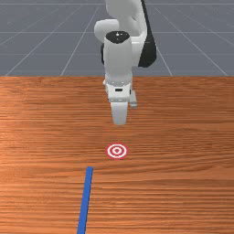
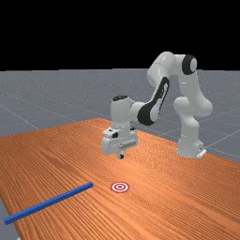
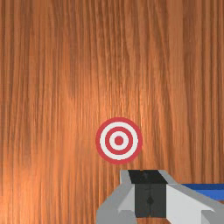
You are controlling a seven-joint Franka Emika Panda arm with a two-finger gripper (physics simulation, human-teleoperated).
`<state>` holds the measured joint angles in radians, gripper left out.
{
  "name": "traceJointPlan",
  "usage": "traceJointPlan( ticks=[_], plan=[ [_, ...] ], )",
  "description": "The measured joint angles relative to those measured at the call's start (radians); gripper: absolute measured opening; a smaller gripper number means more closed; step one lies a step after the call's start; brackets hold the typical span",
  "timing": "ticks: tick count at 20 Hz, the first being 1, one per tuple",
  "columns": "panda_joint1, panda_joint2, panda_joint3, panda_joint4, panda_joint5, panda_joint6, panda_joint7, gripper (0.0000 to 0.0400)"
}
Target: Pull the pivot to the target area
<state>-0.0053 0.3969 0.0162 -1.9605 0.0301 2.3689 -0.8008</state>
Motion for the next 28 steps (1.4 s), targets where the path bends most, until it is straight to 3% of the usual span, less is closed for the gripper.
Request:
traceJointPlan(
  ticks=[1,5,8,9,12,13,14,17,20,21,24,25,26,27,28],
  plan=[
    [0.029,0.006,-0.029,0.010,-0.022,-0.003,0.123,0.0002],
    [0.058,0.048,-0.062,0.078,-0.005,-0.031,0.307,0.0000],
    [0.041,0.086,-0.044,0.141,-0.013,-0.053,0.200,0.0000],
    [0.077,0.113,-0.086,0.184,0.012,-0.074,0.430,0.0000],
    [0.085,0.177,-0.098,0.290,0.023,-0.117,0.487,0.0000],
    [0.103,0.212,-0.124,0.347,0.043,-0.143,0.626,0.0000],
    [0.082,0.228,-0.098,0.377,0.025,-0.152,0.483,0.0000],
    [0.093,0.309,-0.120,0.516,0.046,-0.212,0.611,0.0000],
    [0.086,0.382,-0.117,0.642,0.046,-0.264,0.605,0.0000],
    [0.096,0.415,-0.136,0.699,0.063,-0.291,0.720,0.0000],
    [0.080,0.509,-0.126,0.869,0.058,-0.363,0.687,0.0000],
    [0.082,0.571,-0.143,0.982,0.076,-0.416,0.831,0.0000],
    [0.069,0.641,-0.133,1.113,0.069,-0.473,0.807,0.0000],
    [0.051,0.633,-0.093,1.093,0.035,-0.458,0.518,0.0000],
    [0.051,0.634,-0.093,1.092,0.035,-0.459,0.518,0.0000]
  ],
)
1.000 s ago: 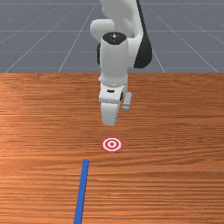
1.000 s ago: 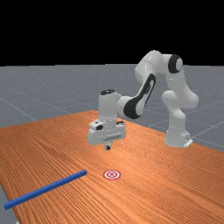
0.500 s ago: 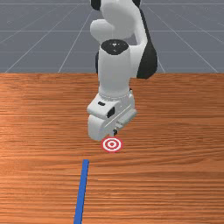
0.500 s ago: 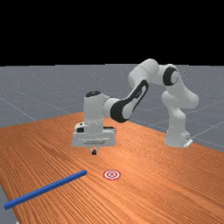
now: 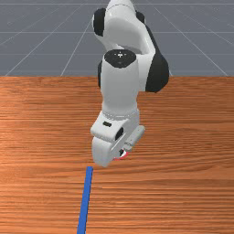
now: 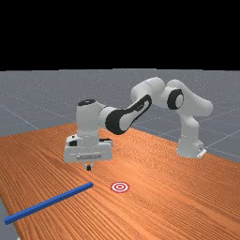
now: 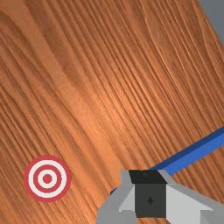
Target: Pull the pivot to the target area
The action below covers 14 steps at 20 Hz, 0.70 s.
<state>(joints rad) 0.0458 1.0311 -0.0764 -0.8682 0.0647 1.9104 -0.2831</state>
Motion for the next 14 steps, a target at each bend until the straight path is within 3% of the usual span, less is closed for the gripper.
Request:
traceJointPlan(
  ticks=[7,8,9,10,11,14],
  plan=[
    [0.000,0.000,0.000,0.000,0.000,0.000,0.000,0.0000],
    [0.021,0.010,-0.054,0.013,0.048,-0.012,0.368,0.0000],
    [0.011,0.007,-0.048,0.009,0.042,-0.009,0.308,0.0000],
    [-0.003,0.071,-0.046,0.134,0.043,-0.065,0.352,0.0000],
    [-0.017,0.057,-0.010,0.104,0.010,-0.047,0.056,0.0000],
    [-0.017,0.058,-0.011,0.104,0.010,-0.047,0.056,0.0000]
  ],
)
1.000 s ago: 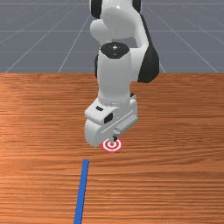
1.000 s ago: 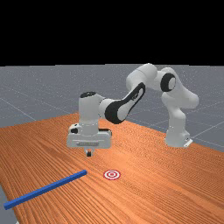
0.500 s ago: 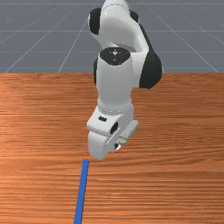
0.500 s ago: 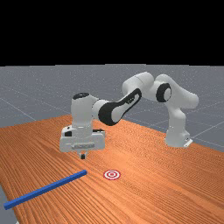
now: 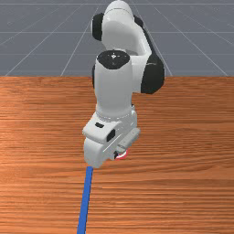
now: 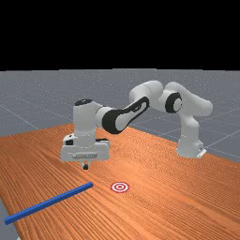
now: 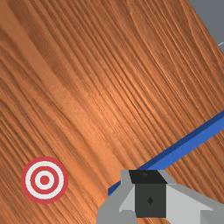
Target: Pull the pivot to the target area
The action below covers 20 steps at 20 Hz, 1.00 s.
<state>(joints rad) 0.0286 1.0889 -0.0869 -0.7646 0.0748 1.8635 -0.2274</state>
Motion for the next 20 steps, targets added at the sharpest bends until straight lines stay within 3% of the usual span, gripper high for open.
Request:
traceJointPlan(
  ticks=[3,4,8,9,10,11,16,17,18,19,20],
  plan=[
    [0.000,0.000,0.000,0.000,0.000,0.000,0.000,0.0000],
    [0.020,0.015,-0.057,0.026,0.051,-0.019,0.445,0.0000],
    [-0.013,0.036,-0.072,0.063,0.067,-0.037,0.569,0.0000],
    [-0.029,0.038,-0.065,0.067,0.060,-0.036,0.459,0.0000],
    [-0.043,0.053,-0.067,0.096,0.062,-0.049,0.486,0.0000],
    [-0.063,0.039,-0.032,0.070,0.030,-0.033,0.140,0.0000],
    [-0.088,0.075,-0.037,0.134,0.034,-0.062,0.161,0.0000],
    [-0.078,0.086,-0.065,0.141,0.060,-0.053,0.406,0.0000],
    [-0.086,0.080,-0.039,0.121,0.037,-0.042,0.178,0.0000],
    [-0.079,0.090,-0.057,0.123,0.053,-0.029,0.328,0.0000],
    [-0.085,0.089,-0.040,0.112,0.039,-0.023,0.188,0.0000]
  ],
)
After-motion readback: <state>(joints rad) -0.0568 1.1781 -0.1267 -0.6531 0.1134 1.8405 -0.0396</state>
